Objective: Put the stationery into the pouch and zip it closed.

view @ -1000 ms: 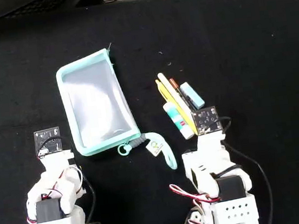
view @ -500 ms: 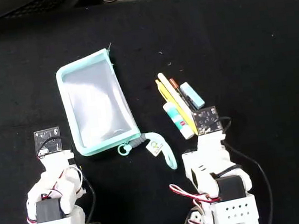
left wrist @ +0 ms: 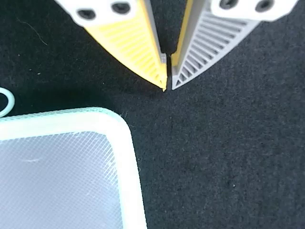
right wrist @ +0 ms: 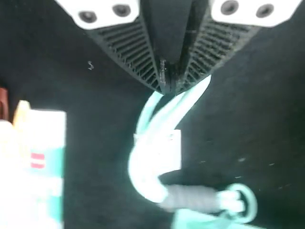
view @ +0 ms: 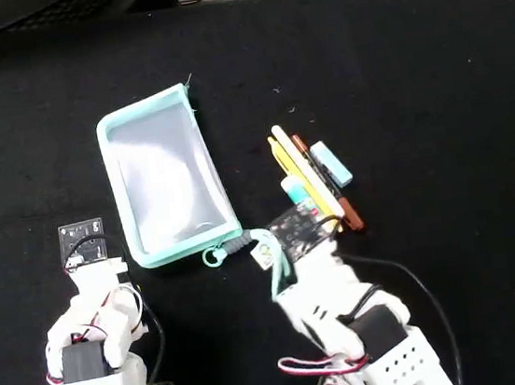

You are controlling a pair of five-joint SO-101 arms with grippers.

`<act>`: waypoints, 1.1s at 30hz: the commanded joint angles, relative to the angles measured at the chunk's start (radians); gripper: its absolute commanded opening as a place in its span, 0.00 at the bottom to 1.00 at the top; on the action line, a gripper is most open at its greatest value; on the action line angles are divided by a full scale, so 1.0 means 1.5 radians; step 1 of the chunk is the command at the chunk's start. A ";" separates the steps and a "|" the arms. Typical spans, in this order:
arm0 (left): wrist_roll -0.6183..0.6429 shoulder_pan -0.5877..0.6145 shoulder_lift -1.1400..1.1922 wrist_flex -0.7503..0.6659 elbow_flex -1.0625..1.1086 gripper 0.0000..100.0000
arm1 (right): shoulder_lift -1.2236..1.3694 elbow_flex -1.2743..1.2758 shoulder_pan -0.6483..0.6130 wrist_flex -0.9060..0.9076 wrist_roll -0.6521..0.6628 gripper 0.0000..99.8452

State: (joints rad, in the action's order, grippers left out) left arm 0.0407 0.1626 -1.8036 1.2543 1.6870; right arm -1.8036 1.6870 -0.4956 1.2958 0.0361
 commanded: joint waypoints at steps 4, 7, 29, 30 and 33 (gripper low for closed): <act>0.001 0.009 -0.010 0.014 0.008 0.04 | -0.051 -0.002 -0.042 -0.107 -0.003 0.02; 0.001 0.009 -0.010 0.014 0.008 0.04 | -0.051 -0.002 -0.040 -0.174 -0.001 0.02; 0.001 0.009 -0.010 0.014 0.008 0.04 | 0.021 -0.008 -0.040 -0.457 0.120 0.19; 0.001 0.009 -0.010 0.014 0.008 0.04 | 0.051 -0.002 -0.040 -0.470 0.120 0.19; 0.001 0.009 -0.010 0.014 0.008 0.04 | 0.147 -0.025 -0.040 -0.508 0.120 0.19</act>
State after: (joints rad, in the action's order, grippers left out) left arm 0.0407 0.1626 -1.8036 1.2543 1.6870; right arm -1.6932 1.6916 -0.5462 0.5946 0.2110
